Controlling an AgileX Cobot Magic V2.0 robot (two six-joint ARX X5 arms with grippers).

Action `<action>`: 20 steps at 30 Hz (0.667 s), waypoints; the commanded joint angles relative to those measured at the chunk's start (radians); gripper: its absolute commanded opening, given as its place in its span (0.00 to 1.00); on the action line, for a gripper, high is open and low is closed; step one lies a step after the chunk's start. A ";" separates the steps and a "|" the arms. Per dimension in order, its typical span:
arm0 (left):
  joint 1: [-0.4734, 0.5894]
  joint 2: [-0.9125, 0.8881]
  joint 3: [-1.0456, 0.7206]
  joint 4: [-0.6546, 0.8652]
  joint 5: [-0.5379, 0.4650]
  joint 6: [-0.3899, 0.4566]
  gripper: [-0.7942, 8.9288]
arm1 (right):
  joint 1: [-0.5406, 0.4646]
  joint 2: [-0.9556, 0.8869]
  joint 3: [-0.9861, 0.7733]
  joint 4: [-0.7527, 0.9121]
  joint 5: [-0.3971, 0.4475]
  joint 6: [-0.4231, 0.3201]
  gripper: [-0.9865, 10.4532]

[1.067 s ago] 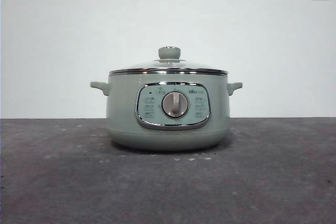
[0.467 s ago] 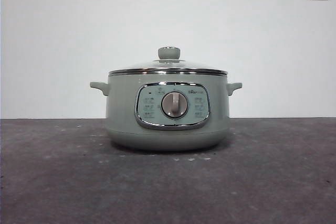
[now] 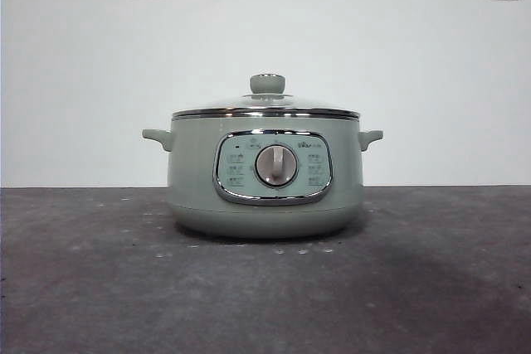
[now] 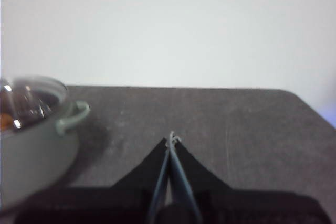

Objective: Pick up the potato,open the lid,put the potato in the pot,close the lid

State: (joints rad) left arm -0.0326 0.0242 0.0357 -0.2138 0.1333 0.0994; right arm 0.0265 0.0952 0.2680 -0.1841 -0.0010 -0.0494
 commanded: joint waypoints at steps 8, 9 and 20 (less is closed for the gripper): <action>0.004 -0.002 -0.012 0.008 0.001 -0.010 0.08 | -0.001 -0.087 -0.241 0.061 -0.002 0.023 0.09; 0.004 -0.002 -0.012 0.008 0.001 -0.010 0.08 | -0.001 -0.087 -0.254 0.059 -0.003 0.024 0.09; 0.004 -0.002 -0.012 0.008 0.001 -0.010 0.08 | -0.001 -0.086 -0.254 0.001 0.009 0.023 0.09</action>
State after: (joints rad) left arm -0.0326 0.0242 0.0357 -0.2134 0.1333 0.0959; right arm 0.0265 0.0105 0.0238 -0.1871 0.0032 -0.0376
